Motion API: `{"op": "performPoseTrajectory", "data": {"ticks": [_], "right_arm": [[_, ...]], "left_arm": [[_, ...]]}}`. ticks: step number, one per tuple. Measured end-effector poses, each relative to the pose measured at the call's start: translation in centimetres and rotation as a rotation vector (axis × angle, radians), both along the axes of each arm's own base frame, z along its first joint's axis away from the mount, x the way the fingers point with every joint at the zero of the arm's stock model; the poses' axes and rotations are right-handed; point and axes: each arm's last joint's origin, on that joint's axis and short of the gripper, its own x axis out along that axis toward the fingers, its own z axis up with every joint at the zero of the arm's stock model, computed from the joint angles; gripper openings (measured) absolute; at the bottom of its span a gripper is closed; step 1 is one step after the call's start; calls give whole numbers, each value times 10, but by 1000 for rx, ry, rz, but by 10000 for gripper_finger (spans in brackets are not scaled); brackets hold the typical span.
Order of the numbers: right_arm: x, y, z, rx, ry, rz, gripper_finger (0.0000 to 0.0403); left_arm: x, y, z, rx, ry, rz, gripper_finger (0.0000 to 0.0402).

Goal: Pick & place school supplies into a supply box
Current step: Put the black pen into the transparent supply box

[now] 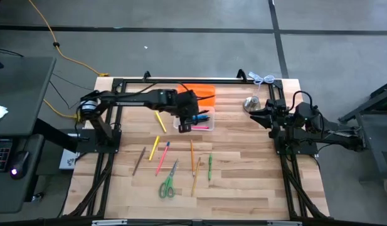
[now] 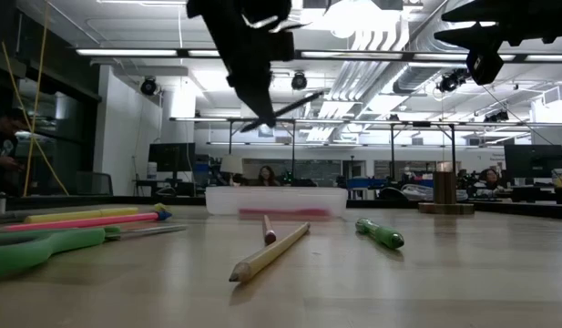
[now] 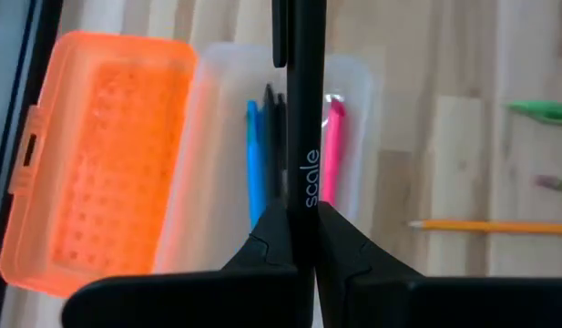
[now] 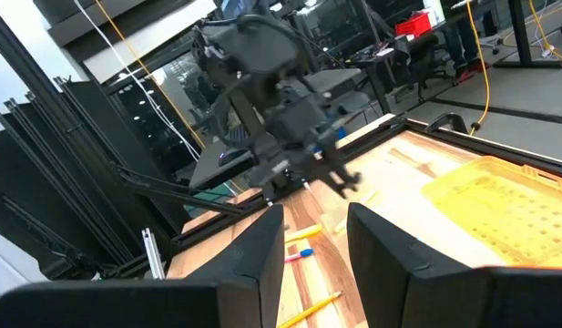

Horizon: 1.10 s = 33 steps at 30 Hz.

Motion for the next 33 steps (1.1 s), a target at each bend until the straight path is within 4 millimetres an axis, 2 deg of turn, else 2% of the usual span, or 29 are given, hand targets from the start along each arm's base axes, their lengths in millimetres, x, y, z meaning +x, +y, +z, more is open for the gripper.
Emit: {"op": "performPoseTrajectory", "data": {"ticks": [7, 16, 33], "right_arm": [[0, 0, 0, 2, 0, -2, 99], [0, -1, 0, 2, 0, -22, 99], [0, -1, 0, 7, -2, -24, 99]], "left_arm": [[7, 19, -13, 0, 140, -13, 45], [15, 21, -24, 25, 178, -88, 41], [28, 24, -62, 30, 286, -174, 42]]}}
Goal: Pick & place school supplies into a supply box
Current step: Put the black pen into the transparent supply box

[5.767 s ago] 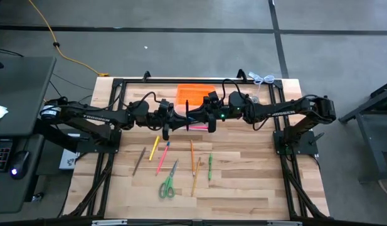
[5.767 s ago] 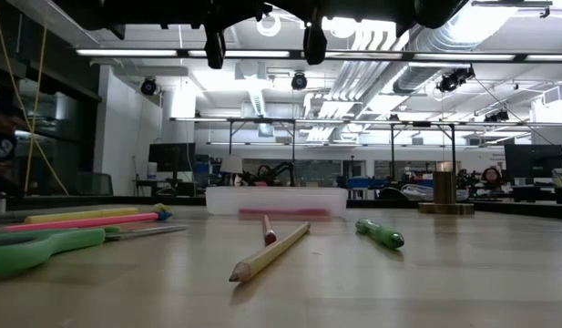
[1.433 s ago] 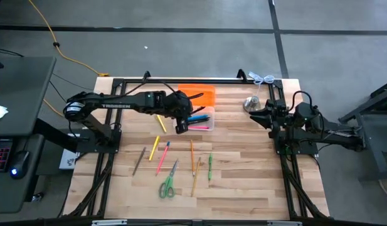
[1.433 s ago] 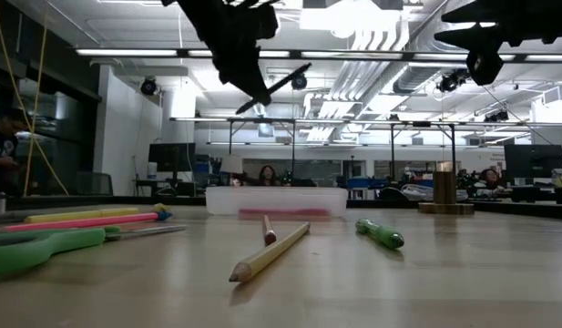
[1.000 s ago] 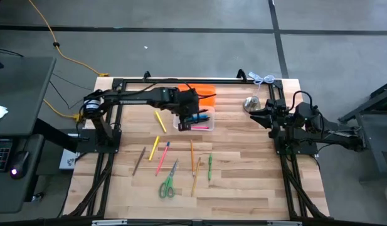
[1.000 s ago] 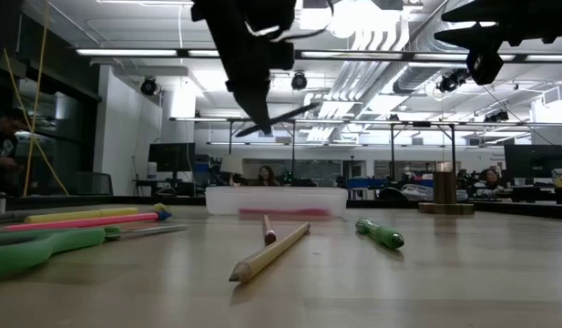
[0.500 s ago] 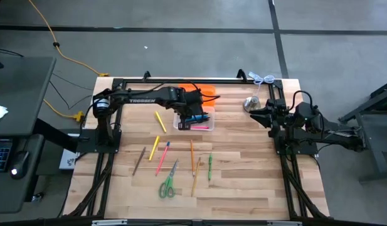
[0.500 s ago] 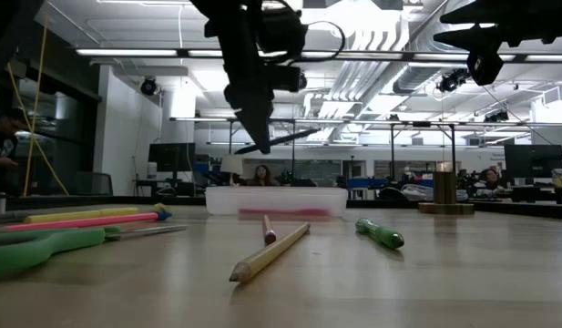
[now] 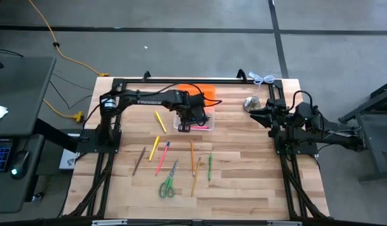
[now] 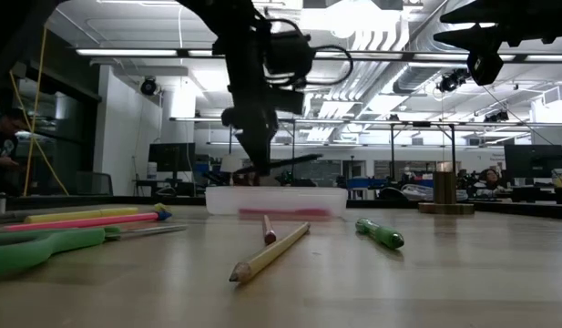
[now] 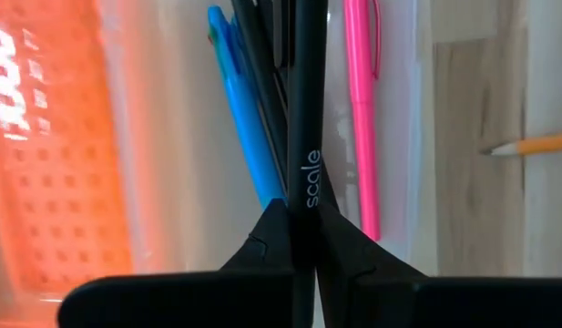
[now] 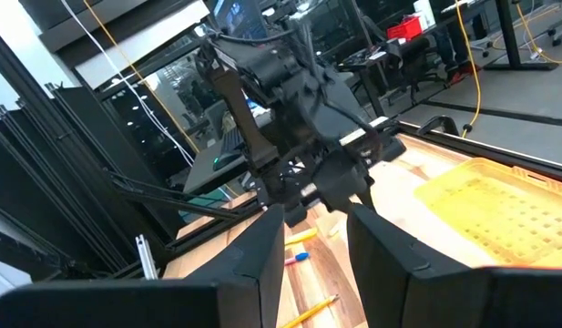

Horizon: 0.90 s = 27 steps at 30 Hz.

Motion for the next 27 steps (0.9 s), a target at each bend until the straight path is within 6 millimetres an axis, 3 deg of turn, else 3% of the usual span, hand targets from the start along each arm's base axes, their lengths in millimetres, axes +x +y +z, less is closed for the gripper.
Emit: {"op": "performPoseTrajectory", "data": {"ticks": [13, 27], "right_arm": [[0, 0, 0, 1, 0, 1, 98], [0, 0, 0, 4, -1, 2, 98]], "left_arm": [[7, 2, -31, -23, 80, -5, 45], [6, 10, -31, -33, 70, 6, 61]]}}
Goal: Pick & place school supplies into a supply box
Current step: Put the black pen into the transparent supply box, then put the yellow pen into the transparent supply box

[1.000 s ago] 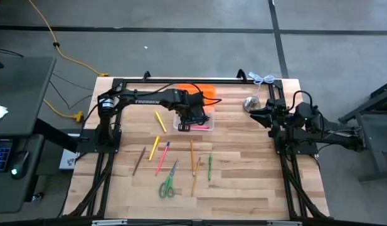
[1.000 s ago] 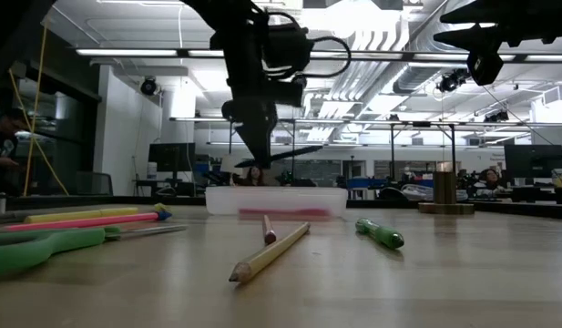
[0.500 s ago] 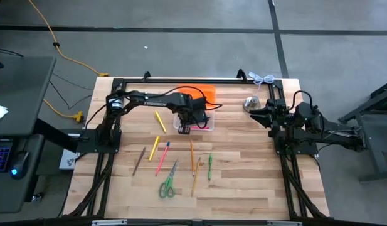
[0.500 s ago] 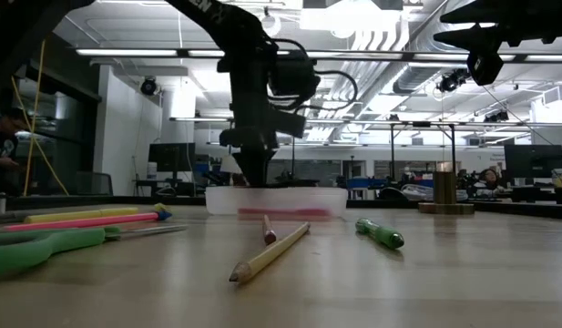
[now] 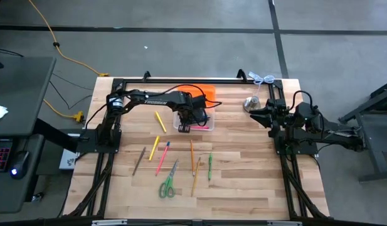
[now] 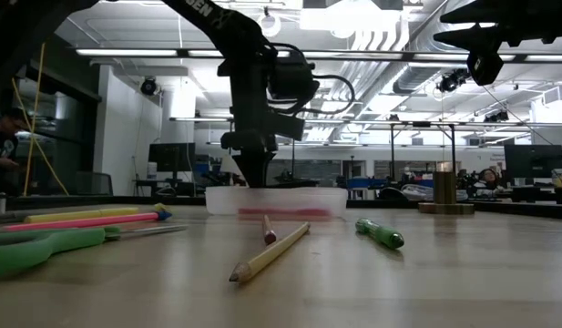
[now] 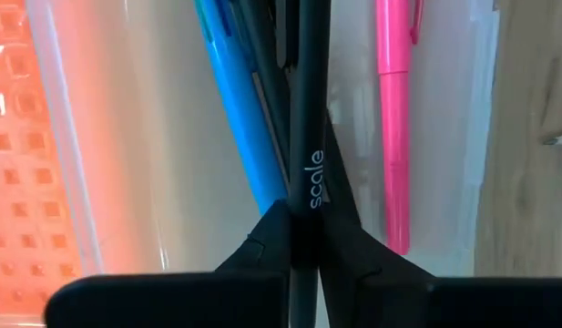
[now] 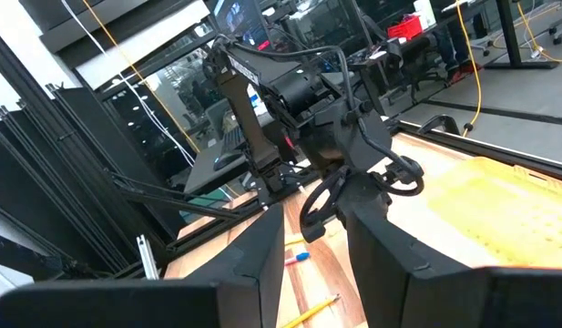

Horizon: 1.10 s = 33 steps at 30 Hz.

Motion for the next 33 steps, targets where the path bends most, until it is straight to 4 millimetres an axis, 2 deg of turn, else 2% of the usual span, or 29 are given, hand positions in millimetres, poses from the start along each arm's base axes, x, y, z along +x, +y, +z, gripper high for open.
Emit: {"op": "performPoseTrajectory", "data": {"ticks": [16, 28, 33], "right_arm": [[0, 0, 0, 0, 0, 0, 99], [0, 0, 0, 0, 0, 2, 99], [0, 0, 0, 0, 0, 2, 99]], "left_arm": [[0, -1, 0, 2, -2, -6, 85], [0, -1, 0, 4, 4, 3, 138], [-1, -1, 18, -8, 40, 53, 147]]}}
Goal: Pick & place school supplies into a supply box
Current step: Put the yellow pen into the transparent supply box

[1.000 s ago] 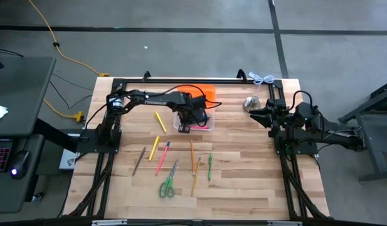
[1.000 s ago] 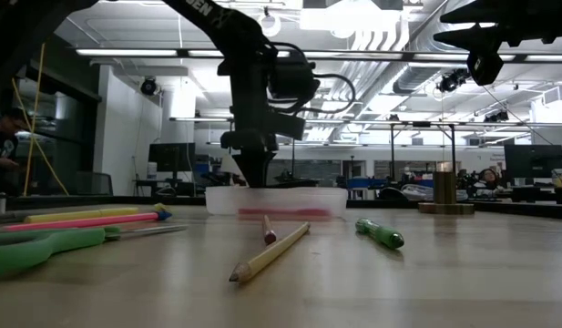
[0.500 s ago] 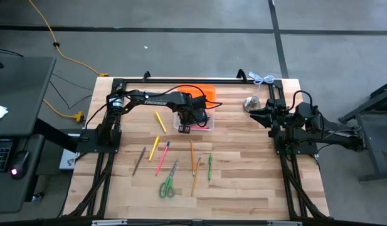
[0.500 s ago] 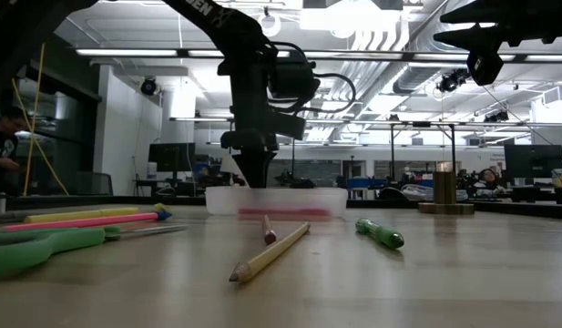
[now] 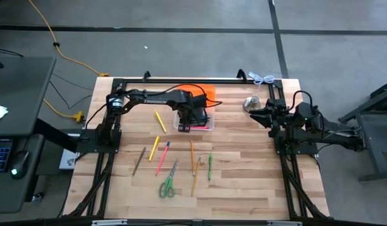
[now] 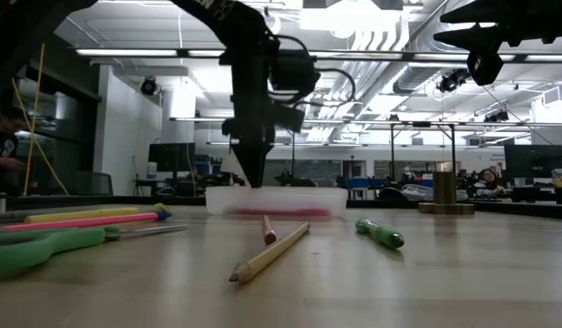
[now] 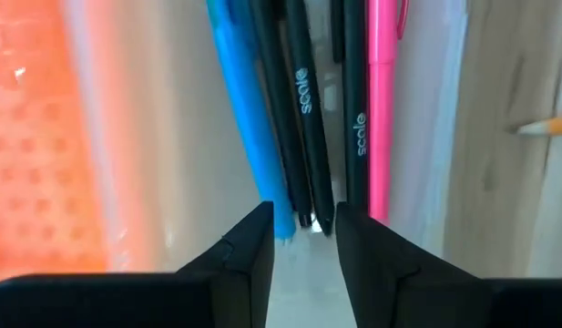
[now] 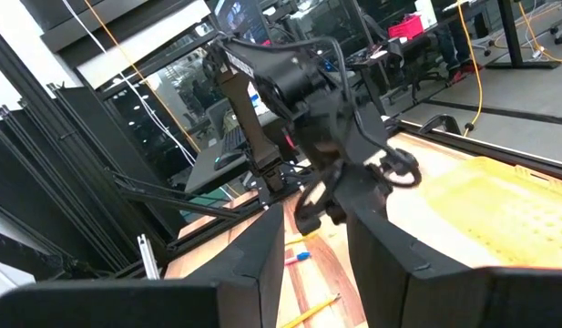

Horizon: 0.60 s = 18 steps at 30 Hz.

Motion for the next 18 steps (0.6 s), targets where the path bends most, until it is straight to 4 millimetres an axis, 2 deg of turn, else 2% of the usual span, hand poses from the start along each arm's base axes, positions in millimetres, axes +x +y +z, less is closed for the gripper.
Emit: {"op": "performPoseTrajectory", "data": {"ticks": [5, 12, 18], "right_arm": [[0, 0, 0, -2, 0, 1, 99], [0, 1, 0, -3, 1, 26, 99], [0, 1, 0, -2, 2, 48, 99]], "left_arm": [[3, 2, 31, 23, 4, 72, 144], [3, 3, 77, 21, -41, 290, 134], [-9, 0, 99, -12, 19, 433, 123]]}}
